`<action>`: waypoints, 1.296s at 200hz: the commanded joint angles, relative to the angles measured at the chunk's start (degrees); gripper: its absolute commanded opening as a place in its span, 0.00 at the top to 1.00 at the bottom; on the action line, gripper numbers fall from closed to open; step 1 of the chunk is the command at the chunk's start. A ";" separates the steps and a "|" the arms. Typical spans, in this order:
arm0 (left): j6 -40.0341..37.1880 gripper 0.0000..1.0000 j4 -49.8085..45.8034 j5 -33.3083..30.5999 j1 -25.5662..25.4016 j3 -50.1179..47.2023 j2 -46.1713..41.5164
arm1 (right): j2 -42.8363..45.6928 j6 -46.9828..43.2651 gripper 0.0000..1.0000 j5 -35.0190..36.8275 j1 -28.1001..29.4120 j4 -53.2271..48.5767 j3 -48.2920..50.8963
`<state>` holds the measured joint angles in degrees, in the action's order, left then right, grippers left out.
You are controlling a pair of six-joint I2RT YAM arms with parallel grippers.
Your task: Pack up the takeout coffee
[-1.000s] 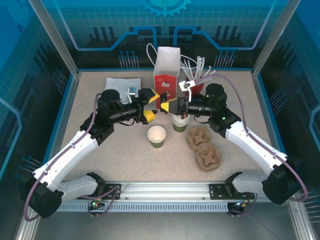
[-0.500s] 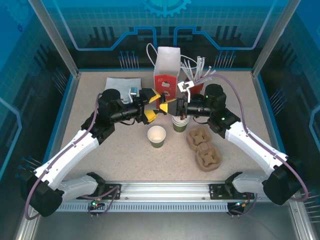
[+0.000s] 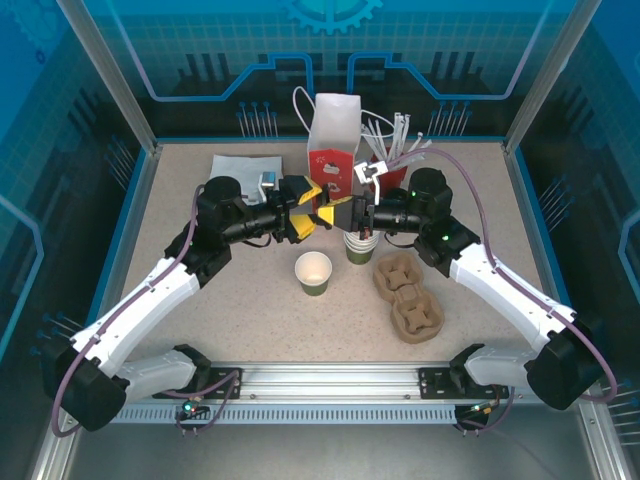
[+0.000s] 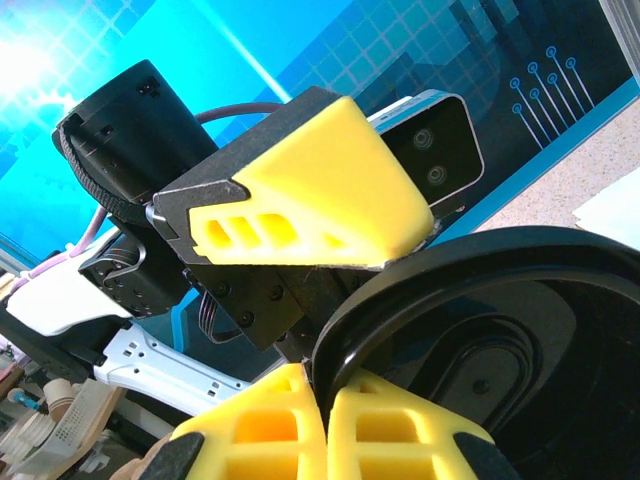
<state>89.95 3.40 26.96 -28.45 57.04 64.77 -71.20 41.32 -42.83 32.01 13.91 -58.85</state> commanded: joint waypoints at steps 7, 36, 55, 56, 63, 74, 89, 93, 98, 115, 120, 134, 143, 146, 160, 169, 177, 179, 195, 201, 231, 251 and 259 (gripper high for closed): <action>0.16 0.23 0.56 1.23 -0.20 -0.96 0.01 | 1.57 -0.99 0.94 -0.19 1.21 2.03 -1.25; -0.87 0.19 -1.09 0.74 -0.20 -0.53 -0.42 | 3.41 -1.97 0.94 0.46 0.49 0.02 -0.04; -1.47 0.16 -2.33 0.02 -0.19 -0.59 -0.96 | 4.67 -1.86 0.94 0.73 -0.51 0.18 0.81; -1.46 0.16 -2.34 -0.07 -0.20 -0.64 -0.96 | 4.71 -1.82 0.94 0.69 -0.53 0.21 0.92; -1.29 0.16 -2.06 -0.03 -0.13 -0.83 -1.03 | 5.05 -1.62 0.94 0.58 -0.81 0.47 1.15; -0.84 0.16 -0.87 0.64 -0.16 -0.96 -0.69 | 5.29 -1.55 0.94 0.21 -0.97 0.59 1.16; -0.08 0.16 1.05 1.70 -0.29 -0.79 -0.18 | 5.22 -1.51 0.94 -0.23 -0.99 0.68 0.99; 0.04 0.16 1.39 1.90 -0.33 -0.66 -0.06 | 5.15 -1.44 0.94 -0.24 -0.98 0.75 0.93; 0.21 0.16 1.78 2.10 -0.41 -0.49 0.07 | 5.11 -1.42 0.94 -0.23 -0.98 0.93 0.92; 0.31 0.14 2.16 2.62 -0.73 0.24 0.44 | 4.73 -1.07 0.94 -0.32 -0.99 1.20 0.80; 0.33 0.13 2.13 2.80 -0.90 0.43 0.65 | 4.52 -0.90 0.94 -0.26 -0.97 1.24 0.78; 0.61 0.12 2.60 2.89 -1.24 0.62 0.86 | 4.08 -0.54 0.94 -0.39 -0.90 3.27 0.58; 0.84 0.13 2.96 2.91 -1.41 0.62 1.01 | 3.75 -0.52 0.94 -0.45 -0.82 3.48 0.49; 0.92 0.12 3.01 2.86 -1.43 0.62 0.97 | 3.66 -0.58 0.94 -0.47 -0.81 3.50 0.45; 1.25 0.13 3.45 2.88 -1.65 0.53 1.10 | 3.22 -0.45 0.94 -0.56 -0.74 3.74 0.25; 1.48 0.13 3.74 2.81 -1.77 0.51 1.21 | 3.00 -0.50 0.94 -0.55 -0.55 3.80 0.06; 1.64 0.13 4.13 2.72 -1.87 0.40 1.38 | 2.80 -0.53 0.94 -0.69 -0.47 3.69 0.04; 1.68 0.13 4.15 2.72 -1.92 0.43 1.38 | 2.77 -0.54 0.94 -0.75 -0.48 3.67 -0.02; 1.63 0.13 4.17 2.62 -2.05 0.62 1.34 | 2.39 -0.85 0.94 -0.74 -0.28 3.26 -0.09; 1.50 0.12 4.03 2.48 -2.02 0.55 1.29 | 2.42 -1.03 0.94 -0.64 -0.27 3.15 -0.04; 0.97 0.10 2.84 2.03 -2.05 0.58 0.90 | 2.57 -1.85 0.94 -0.15 -0.30 2.06 0.42; 1.28 0.08 2.84 1.90 -2.05 0.36 0.80 | 2.56 -2.03 0.94 -0.02 -0.33 1.91 0.71; 1.36 0.07 2.93 1.85 -2.05 0.36 0.78 | 2.49 -2.12 0.94 0.00 -0.28 1.90 0.76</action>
<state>91.57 5.54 27.24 -29.28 57.04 65.76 -67.94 40.45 -42.50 31.46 15.07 -58.08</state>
